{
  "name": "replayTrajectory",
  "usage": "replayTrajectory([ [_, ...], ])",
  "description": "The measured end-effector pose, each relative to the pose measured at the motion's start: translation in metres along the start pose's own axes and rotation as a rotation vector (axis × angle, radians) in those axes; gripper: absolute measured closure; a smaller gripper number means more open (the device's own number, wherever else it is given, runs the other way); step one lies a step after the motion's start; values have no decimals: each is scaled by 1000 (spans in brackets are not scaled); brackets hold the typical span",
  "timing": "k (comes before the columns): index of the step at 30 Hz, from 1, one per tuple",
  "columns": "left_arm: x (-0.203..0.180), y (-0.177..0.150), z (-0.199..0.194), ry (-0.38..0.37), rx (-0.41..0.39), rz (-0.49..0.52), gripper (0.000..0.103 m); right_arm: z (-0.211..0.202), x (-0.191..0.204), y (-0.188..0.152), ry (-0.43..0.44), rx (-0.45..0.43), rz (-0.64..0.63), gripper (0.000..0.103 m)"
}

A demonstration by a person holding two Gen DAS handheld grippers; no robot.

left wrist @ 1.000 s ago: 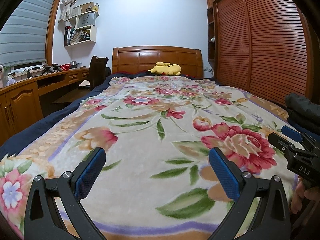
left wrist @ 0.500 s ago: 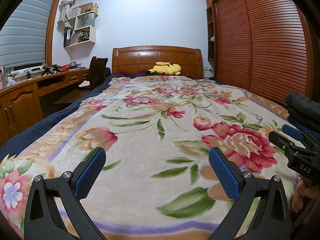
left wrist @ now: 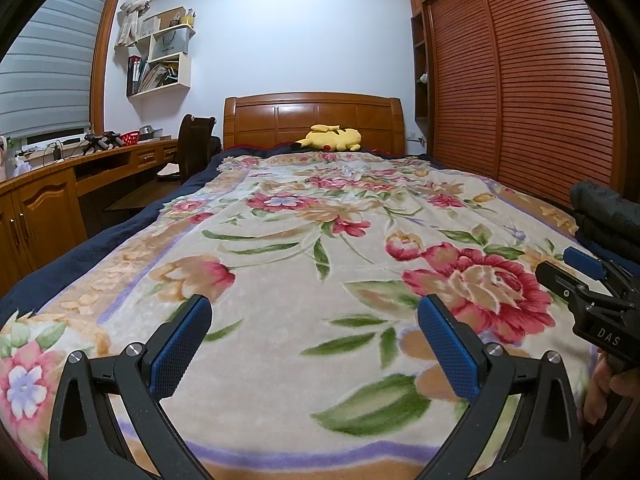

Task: Fold large clothes

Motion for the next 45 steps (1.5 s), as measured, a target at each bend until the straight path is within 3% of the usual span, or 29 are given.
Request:
replayTrajectory([
  [45, -1, -1, 0, 2, -2, 4, 0, 0, -5, 0, 4, -2, 4, 24],
])
Point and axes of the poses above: each gripper's, at about its wrist camera, not at the fingertips, and z roughly the way its jaws point, x to its left, y to its top, the point moved 8 cm from there along z, roughly the way its jaws point, and after that the axes turned 6 degrees about y, right-handed, at the moved point
